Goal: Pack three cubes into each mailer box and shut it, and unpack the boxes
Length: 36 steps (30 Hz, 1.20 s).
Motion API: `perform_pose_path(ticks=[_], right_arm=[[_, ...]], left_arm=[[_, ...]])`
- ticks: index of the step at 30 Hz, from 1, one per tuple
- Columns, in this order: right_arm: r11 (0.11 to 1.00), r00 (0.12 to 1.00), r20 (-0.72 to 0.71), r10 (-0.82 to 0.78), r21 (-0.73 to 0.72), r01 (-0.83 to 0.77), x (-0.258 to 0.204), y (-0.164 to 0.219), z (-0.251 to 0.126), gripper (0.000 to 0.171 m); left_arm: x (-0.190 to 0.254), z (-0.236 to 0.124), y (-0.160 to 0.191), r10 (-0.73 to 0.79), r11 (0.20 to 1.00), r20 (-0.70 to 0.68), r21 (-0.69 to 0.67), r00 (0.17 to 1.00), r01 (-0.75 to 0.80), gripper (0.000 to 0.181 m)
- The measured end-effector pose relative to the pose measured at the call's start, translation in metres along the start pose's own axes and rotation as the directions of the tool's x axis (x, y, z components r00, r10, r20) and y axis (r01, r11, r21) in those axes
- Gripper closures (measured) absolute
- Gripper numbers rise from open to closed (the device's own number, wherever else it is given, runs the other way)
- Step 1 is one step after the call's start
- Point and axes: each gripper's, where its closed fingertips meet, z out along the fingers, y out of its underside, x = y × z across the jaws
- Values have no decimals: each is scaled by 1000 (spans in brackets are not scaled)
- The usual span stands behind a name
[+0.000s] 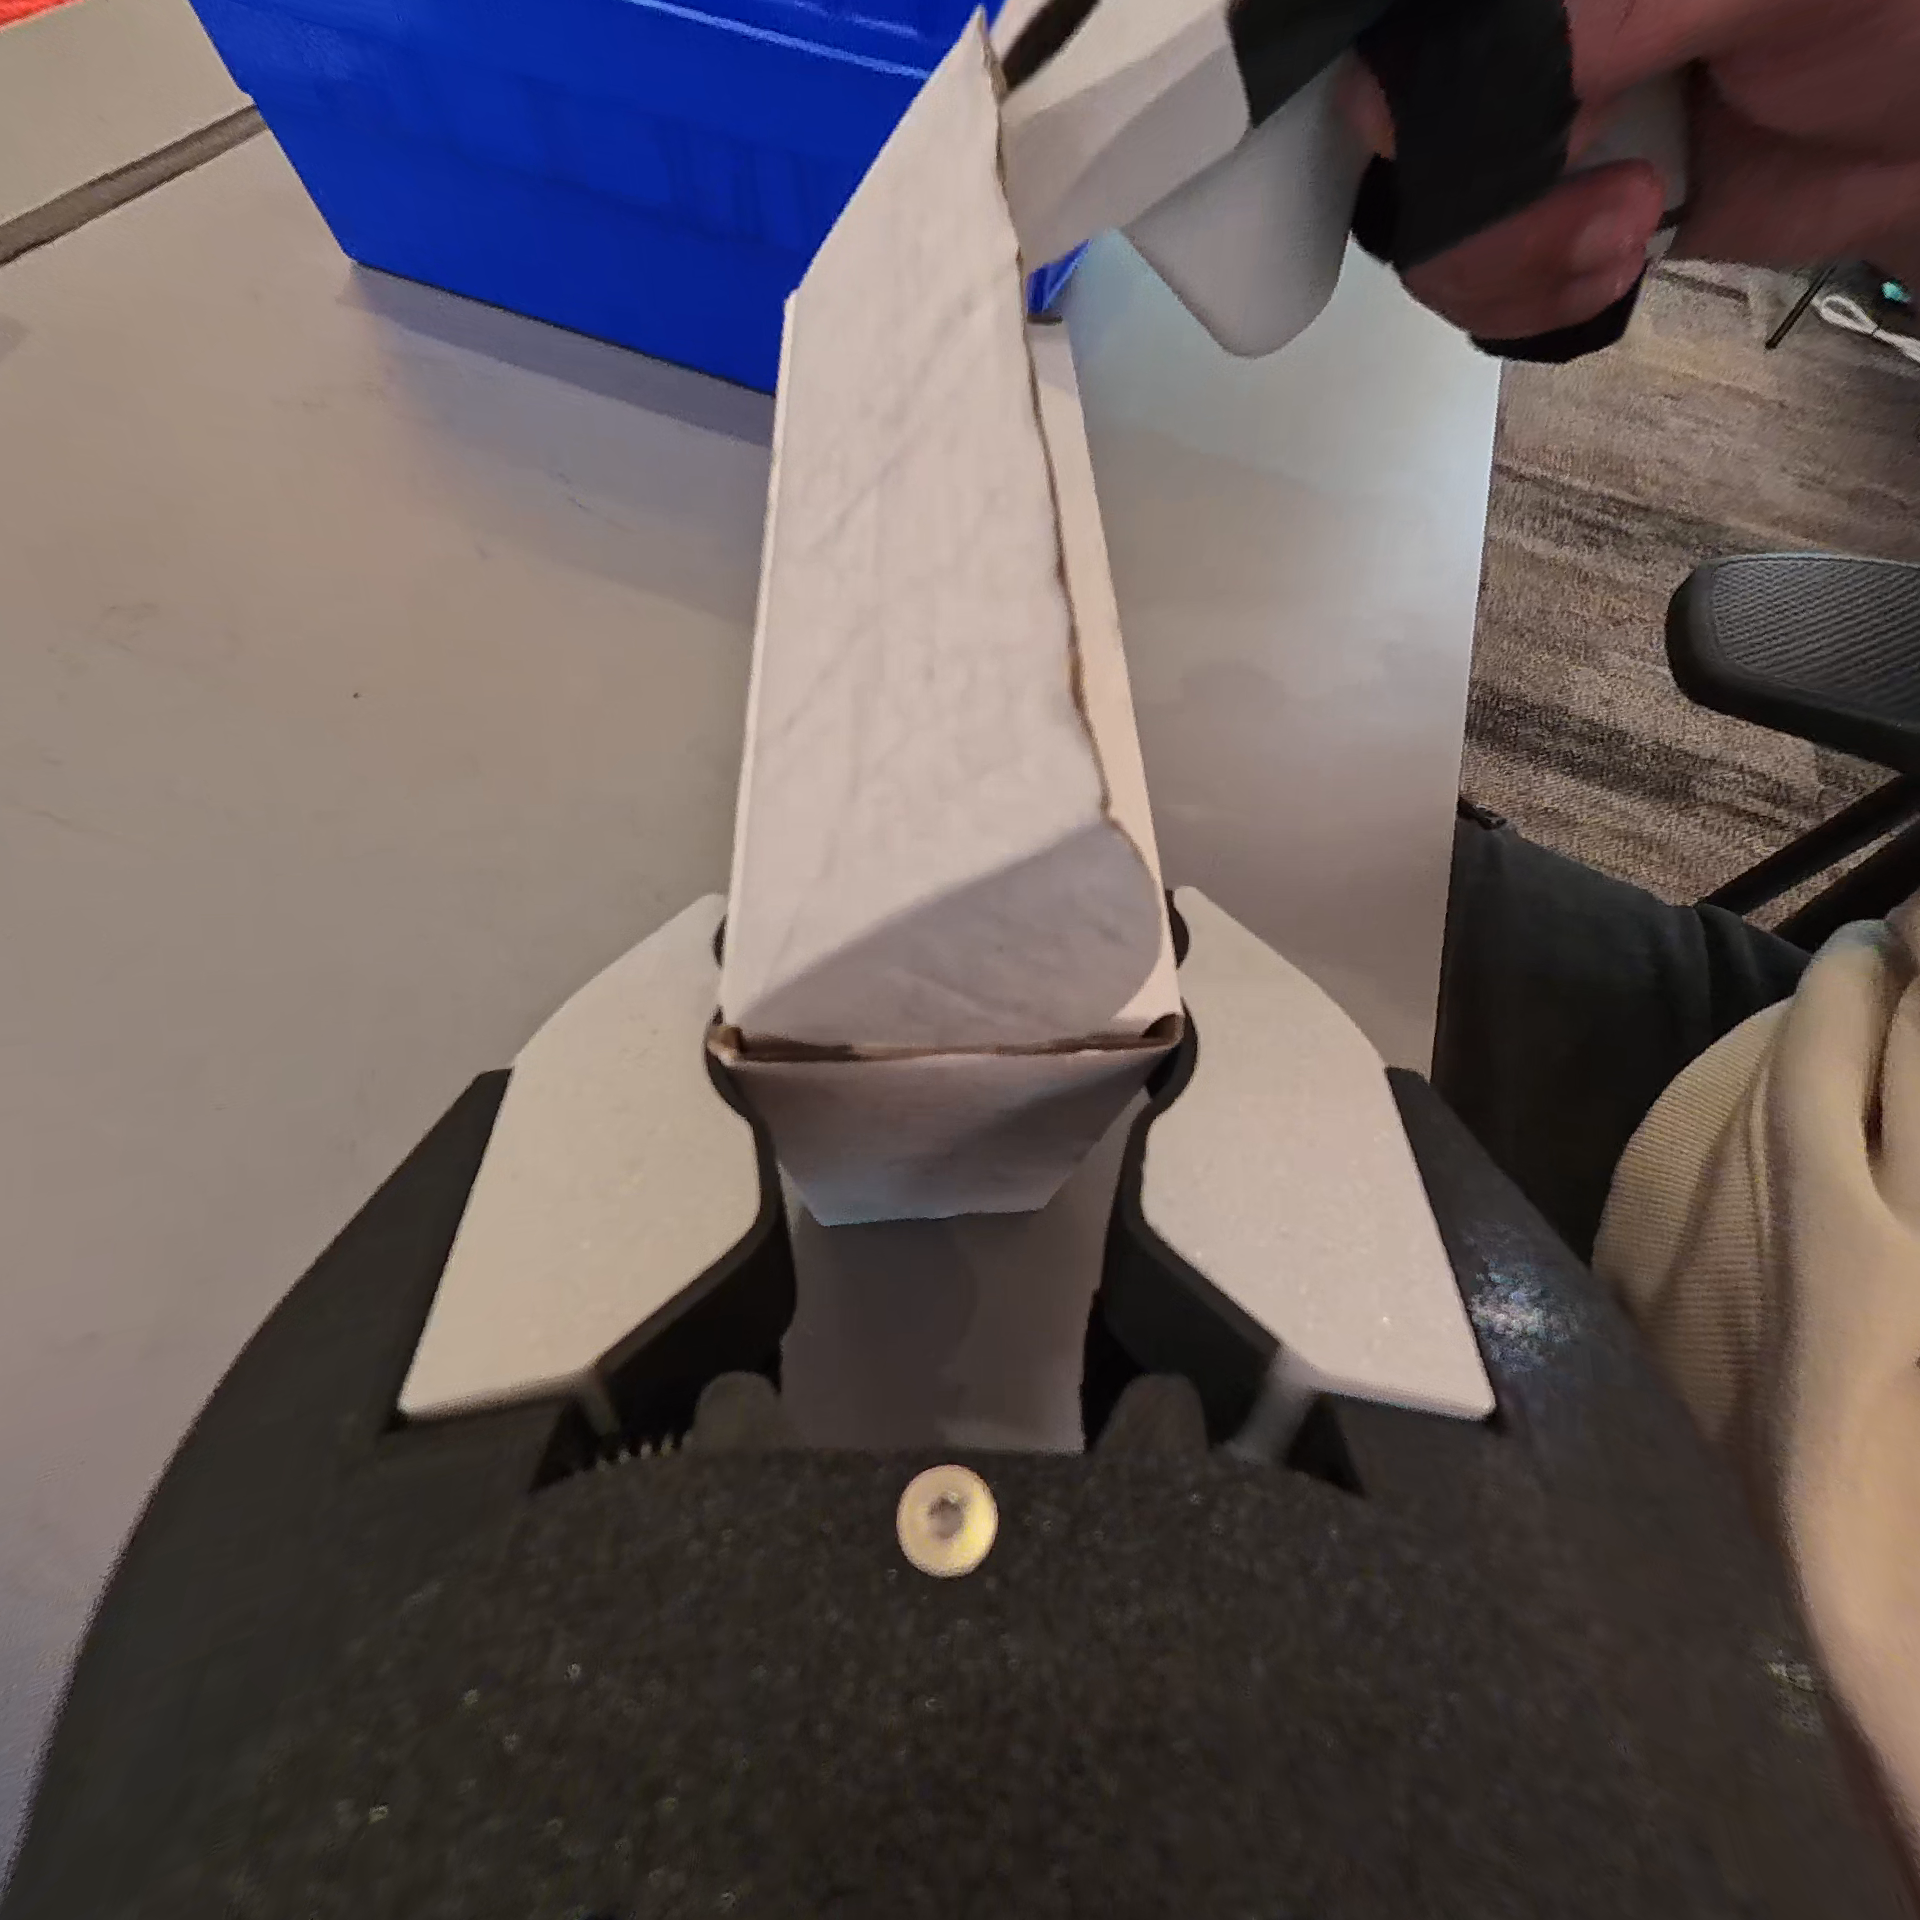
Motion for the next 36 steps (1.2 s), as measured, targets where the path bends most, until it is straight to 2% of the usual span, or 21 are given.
perform_pose_path(ticks=[2,5,9,11,17,19,22,23,26,30,32,34,36], right_arm=[[996,997,-55,-56,63,60,3,-8,-6,152],[989,992,-80,-101,105,109,1,-11,-8,168],[998,999,-43,16,65,-13,0,-3,-11,170],[999,999,-45,10,42,-8,-1,1,-11,170],[995,1000,-27,11,94,-9,-2,2,-11,169],[991,992,-121,-32,128,47,2,-5,-21,156],[941,943,-233,-240,183,285,-25,-23,-41,153],[923,934,-227,-277,205,324,-44,-26,-45,153],[962,975,103,-198,212,173,-127,-15,-36,144],[984,988,113,-105,154,87,-138,-19,-13,148],[994,984,174,-48,101,31,-144,-19,-3,152],[997,982,182,-41,74,27,-147,-19,6,153],[996,984,170,-59,74,47,-148,-19,10,168]], left_arm=[[0,0,0,6,1000,0,4,1000,-6,108],[0,0,-1,3,1000,-2,18,1000,-3,108],[-2,1,-1,-4,1000,17,14,1000,4,108],[-3,1,-1,-12,1000,24,10,1000,12,108],[-1,1,-2,-3,1000,-7,25,1000,3,108],[0,1,-2,5,1000,-15,27,1000,-5,108],[-2,1,-3,0,999,4,40,1000,0,108],[-3,2,-4,-8,999,20,48,1000,7,108],[-4,4,-6,-17,997,63,78,998,12,108],[-5,4,-6,-23,996,82,85,996,16,109],[-5,3,-6,-21,996,89,84,996,14,109],[-4,3,-6,-20,996,90,84,996,12,109],[-5,3,-6,-24,997,87,80,996,17,109]])
